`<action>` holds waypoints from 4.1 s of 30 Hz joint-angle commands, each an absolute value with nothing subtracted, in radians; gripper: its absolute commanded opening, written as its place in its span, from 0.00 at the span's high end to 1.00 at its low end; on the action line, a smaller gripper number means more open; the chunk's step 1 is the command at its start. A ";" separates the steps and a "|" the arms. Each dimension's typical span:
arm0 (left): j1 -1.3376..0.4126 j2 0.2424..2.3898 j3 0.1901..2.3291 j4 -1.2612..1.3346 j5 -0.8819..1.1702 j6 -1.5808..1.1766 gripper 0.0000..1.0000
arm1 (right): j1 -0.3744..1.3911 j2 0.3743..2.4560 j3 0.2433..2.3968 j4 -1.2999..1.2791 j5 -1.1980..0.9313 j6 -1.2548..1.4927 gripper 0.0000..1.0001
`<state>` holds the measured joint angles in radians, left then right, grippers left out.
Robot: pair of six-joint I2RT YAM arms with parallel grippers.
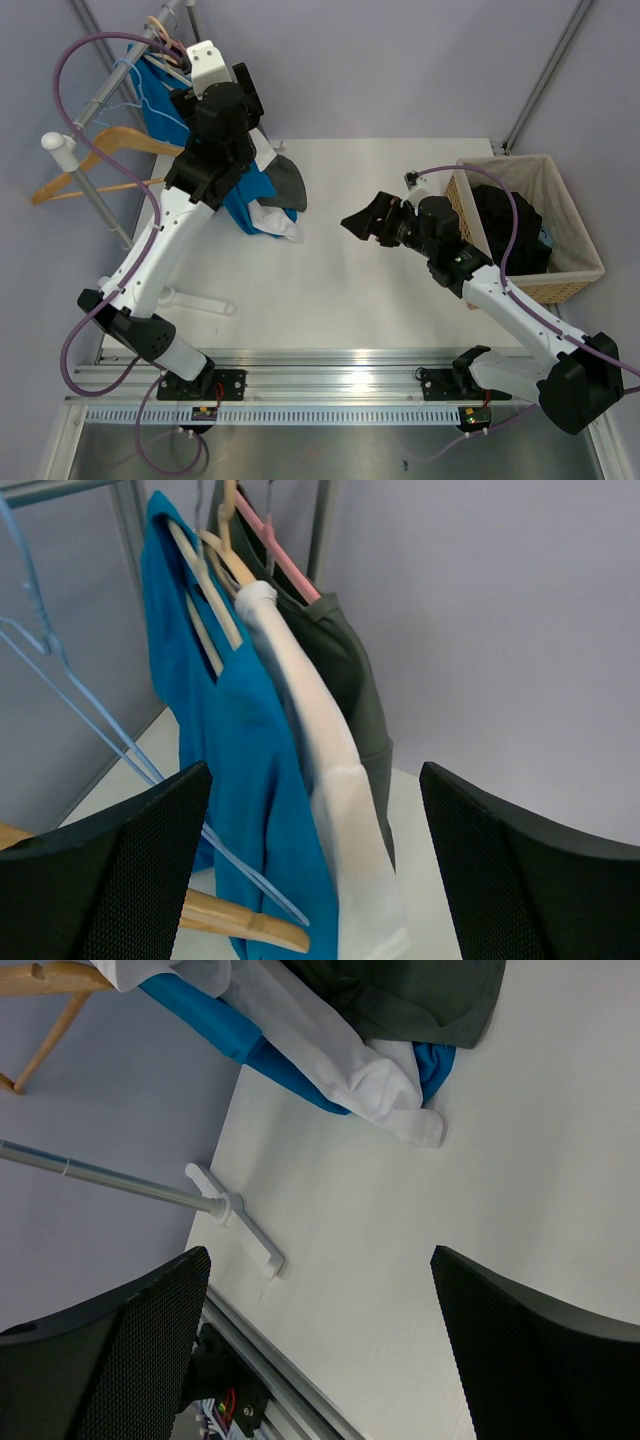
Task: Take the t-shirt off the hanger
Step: Pick up the hanger from the clothesline.
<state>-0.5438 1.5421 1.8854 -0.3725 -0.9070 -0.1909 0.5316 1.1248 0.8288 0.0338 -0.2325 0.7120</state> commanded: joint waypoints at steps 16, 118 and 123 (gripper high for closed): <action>-0.414 1.557 1.855 -0.350 -0.900 -0.268 0.14 | 0.572 1.160 0.861 0.083 -0.267 0.698 0.02; -0.555 1.238 1.773 -0.420 -0.809 -0.083 1.00 | 0.635 1.226 0.923 0.032 -0.264 0.655 0.03; -0.578 1.112 1.674 -0.425 -0.732 -0.141 1.00 | 0.637 1.220 0.928 0.026 -0.267 0.653 0.03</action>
<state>-0.5598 1.2053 1.6970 -0.5079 -0.7883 -0.1150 0.6224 1.2243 0.8787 0.0139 -0.2531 0.6746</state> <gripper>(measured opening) 0.045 0.971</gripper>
